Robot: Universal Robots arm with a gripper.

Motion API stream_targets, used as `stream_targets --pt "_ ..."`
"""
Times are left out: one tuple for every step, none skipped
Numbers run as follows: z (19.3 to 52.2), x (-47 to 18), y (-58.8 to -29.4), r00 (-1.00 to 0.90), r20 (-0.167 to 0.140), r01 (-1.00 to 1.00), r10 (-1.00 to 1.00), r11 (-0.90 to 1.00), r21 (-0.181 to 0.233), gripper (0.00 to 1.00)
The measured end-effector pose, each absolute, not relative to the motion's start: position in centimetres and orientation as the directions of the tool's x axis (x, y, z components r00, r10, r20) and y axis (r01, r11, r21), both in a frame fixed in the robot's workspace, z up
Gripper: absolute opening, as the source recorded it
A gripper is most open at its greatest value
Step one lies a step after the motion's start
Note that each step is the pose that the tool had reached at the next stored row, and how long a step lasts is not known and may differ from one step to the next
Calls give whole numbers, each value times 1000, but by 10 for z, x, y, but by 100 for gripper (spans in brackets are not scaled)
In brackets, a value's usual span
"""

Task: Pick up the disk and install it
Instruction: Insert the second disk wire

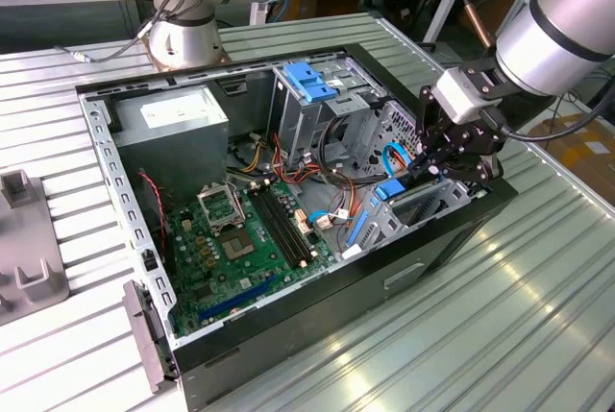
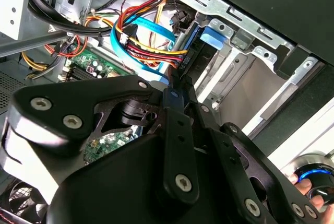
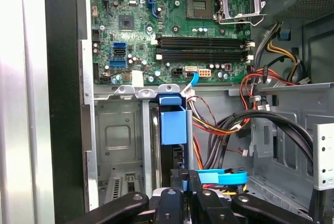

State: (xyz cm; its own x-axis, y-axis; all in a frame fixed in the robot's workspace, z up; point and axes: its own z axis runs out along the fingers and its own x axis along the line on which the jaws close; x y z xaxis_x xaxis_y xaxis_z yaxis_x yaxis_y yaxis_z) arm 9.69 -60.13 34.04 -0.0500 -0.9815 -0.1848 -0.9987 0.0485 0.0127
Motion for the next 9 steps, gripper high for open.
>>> stream_targets --pt "340 97 -601 -50 -186 -999 -981 49 13 16" --pt "341 97 -601 -50 -186 -999 -981 48 13 16" --pt "341 97 -601 -50 -187 -999 -981 48 13 16" --pt "341 97 -601 -50 -187 -999 -981 48 13 16" --pt "341 97 -601 -50 -187 -999 -981 49 13 16" --pt "341 97 -601 -50 -187 -999 -981 49 13 16" --pt "342 97 -601 -50 -187 -999 -981 48 13 16" --pt "342 97 -601 -50 -187 -999 -981 49 13 16" --pt "342 97 -601 -50 -187 -999 -981 48 13 16"
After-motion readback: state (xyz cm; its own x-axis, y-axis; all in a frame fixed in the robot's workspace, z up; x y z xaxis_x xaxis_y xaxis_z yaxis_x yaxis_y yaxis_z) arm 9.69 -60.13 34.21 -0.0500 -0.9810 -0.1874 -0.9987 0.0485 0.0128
